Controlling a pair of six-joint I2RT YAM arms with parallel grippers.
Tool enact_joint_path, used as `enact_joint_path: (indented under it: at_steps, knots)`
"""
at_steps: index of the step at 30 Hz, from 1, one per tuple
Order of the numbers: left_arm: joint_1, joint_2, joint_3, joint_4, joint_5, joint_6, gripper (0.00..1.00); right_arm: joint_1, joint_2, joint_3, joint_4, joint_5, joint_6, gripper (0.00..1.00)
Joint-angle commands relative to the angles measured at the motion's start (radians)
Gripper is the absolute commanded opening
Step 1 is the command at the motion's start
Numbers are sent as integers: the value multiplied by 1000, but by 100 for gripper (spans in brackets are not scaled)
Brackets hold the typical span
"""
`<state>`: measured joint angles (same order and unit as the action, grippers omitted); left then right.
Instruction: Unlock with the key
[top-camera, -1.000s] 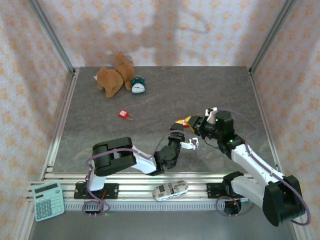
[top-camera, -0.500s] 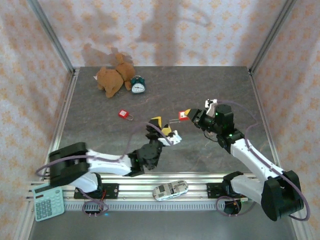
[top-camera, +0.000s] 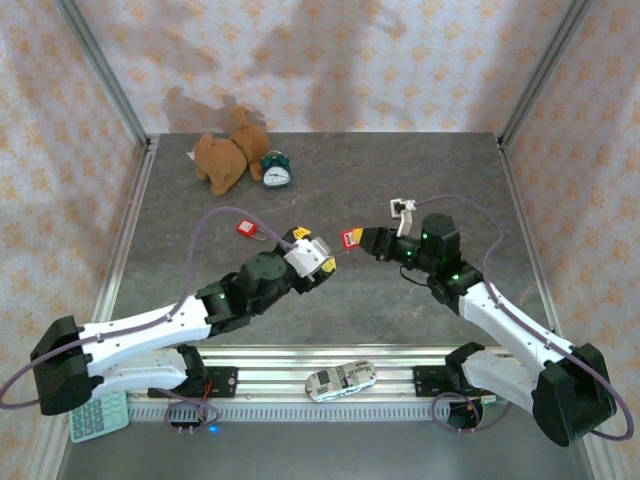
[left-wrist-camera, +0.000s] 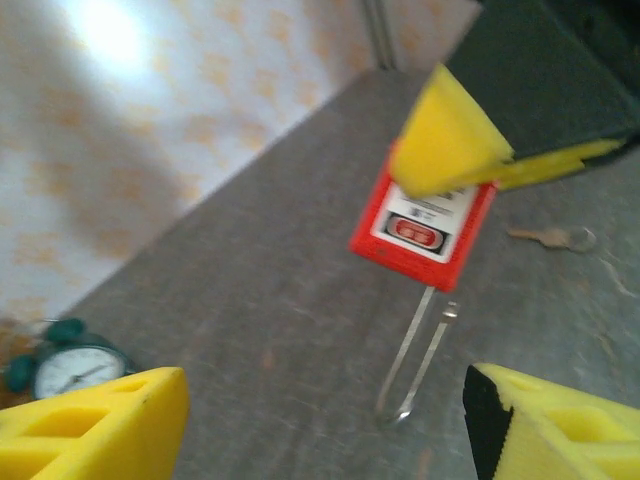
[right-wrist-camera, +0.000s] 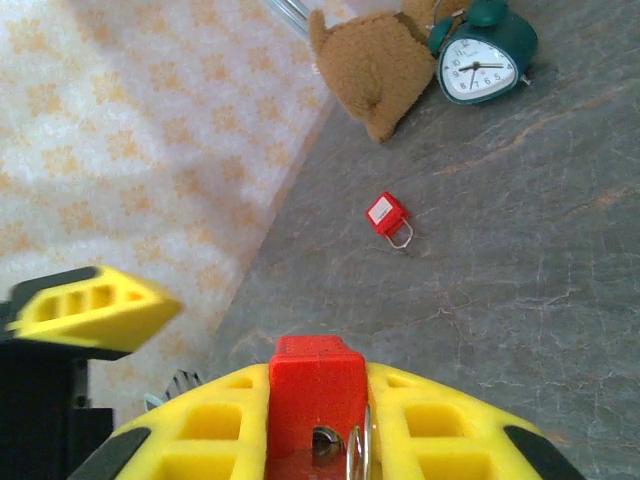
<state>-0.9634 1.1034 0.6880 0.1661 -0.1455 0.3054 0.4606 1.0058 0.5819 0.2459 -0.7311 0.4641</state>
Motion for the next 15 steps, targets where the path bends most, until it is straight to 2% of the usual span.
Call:
enact_joint_path:
  at_steps: [1, 10, 15]
  knots:
    - [31, 42, 82, -64, 113, -58, 76, 6, -29, 27, 8, 21, -83, 19]
    - [57, 139, 166, -66, 206, -87, 76, 37, -77, 23, -64, 57, -139, 18]
    - [57, 177, 186, -78, 231, -77, 73, 38, -80, 24, -62, 18, -108, 18]
